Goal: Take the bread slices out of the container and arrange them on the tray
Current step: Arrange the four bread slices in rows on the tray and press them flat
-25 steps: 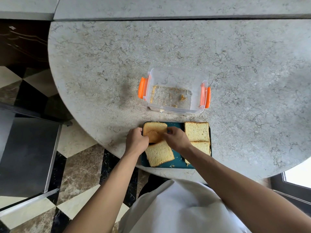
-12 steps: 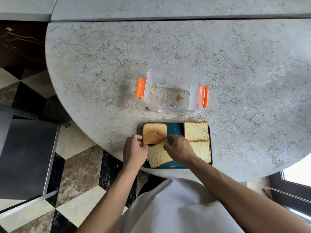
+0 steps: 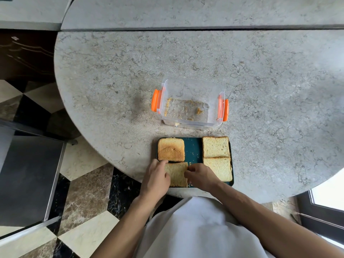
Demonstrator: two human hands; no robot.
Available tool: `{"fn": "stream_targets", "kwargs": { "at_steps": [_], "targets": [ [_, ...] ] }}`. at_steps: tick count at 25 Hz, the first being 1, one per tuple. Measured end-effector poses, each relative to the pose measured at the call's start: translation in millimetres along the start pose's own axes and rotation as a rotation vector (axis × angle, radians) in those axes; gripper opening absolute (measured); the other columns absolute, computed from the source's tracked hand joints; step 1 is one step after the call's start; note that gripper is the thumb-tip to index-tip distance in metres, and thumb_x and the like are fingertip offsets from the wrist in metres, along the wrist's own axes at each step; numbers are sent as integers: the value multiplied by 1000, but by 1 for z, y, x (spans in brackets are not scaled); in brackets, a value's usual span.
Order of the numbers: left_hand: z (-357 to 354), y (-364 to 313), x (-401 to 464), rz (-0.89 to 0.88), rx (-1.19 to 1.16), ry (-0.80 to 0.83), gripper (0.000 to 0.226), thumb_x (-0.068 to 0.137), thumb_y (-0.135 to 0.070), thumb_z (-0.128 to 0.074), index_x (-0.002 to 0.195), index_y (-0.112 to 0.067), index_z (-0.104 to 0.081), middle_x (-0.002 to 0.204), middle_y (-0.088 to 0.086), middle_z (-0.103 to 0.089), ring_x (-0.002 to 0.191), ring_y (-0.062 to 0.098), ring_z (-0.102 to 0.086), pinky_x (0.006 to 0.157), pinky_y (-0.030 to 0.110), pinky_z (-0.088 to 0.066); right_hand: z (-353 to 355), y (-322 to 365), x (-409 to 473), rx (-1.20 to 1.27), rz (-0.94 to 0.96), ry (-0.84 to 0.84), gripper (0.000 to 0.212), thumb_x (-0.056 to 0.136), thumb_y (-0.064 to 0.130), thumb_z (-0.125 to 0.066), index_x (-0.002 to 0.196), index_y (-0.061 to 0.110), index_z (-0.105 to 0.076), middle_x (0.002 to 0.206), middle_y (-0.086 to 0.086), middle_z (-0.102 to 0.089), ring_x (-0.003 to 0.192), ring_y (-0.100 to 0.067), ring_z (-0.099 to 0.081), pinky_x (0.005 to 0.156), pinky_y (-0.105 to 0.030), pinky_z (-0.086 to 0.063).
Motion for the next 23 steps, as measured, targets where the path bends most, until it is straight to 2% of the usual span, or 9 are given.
{"fn": "stream_targets", "kwargs": {
  "at_steps": [4, 6, 8, 9, 13, 19, 23],
  "targets": [
    [-11, -6, -5, -58, 205, 53, 51, 92, -13, -54, 141, -19, -46, 129, 9, -47, 117, 26, -49, 91, 40, -49, 1, -1, -6, -44, 44, -83, 19, 85, 26, -57, 77, 9, -61, 74, -7, -67, 68, -25, -59, 56, -31, -39],
    [-14, -6, -6, -56, 229, 61, 53, 92, -14, -54, 144, -19, -44, 134, 10, -45, 121, 27, -46, 96, 42, -48, 2, -2, -6, -39, 61, -106, 23, 85, 27, -58, 92, 6, -66, 88, -12, -72, 84, -32, -66, 64, -34, -46],
    [-14, -6, -5, -54, 227, 58, 53, 91, -14, -55, 143, -19, -45, 134, 11, -46, 122, 27, -46, 98, 43, -47, 0, -4, -5, -3, 37, -89, 36, 86, 29, -60, 114, 7, -65, 104, -12, -73, 95, -31, -67, 74, -36, -50],
    [-13, -6, -4, -53, 226, 61, 53, 91, -15, -55, 142, -19, -46, 132, 10, -46, 121, 28, -47, 97, 43, -46, -2, -5, -4, 15, 22, -73, 42, 86, 30, -60, 123, 10, -61, 109, -10, -72, 96, -28, -67, 74, -33, -50],
    [-10, -6, -1, -50, 254, 68, 47, 89, -19, -55, 136, -18, -50, 126, 10, -49, 116, 30, -50, 95, 45, -46, -8, -3, 0, 48, 28, -37, 50, 84, 31, -63, 131, 13, -56, 106, -4, -71, 82, -18, -66, 64, -26, -47],
    [-6, 1, -1, -49, 308, 34, 45, 92, -27, -55, 136, -21, -52, 123, 8, -54, 116, 26, -51, 92, 43, -47, -10, 0, 0, 66, 68, -16, 54, 85, 30, -64, 135, 14, -54, 111, -7, -73, 89, -22, -72, 77, -33, -57],
    [-6, 0, 1, -38, 311, 41, 43, 92, -29, -54, 135, -21, -52, 122, 7, -54, 115, 27, -51, 92, 43, -47, -10, -3, 4, 109, 63, -10, 54, 83, 29, -65, 134, 13, -56, 102, -9, -75, 77, -18, -70, 74, -33, -57]
  ]
}}
Point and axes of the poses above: each hand's wrist, its own x-axis towards the middle knuckle, its own z-axis out of the back of the hand, y = z × x, the point moved 6 cm from there along x, towards the middle knuckle
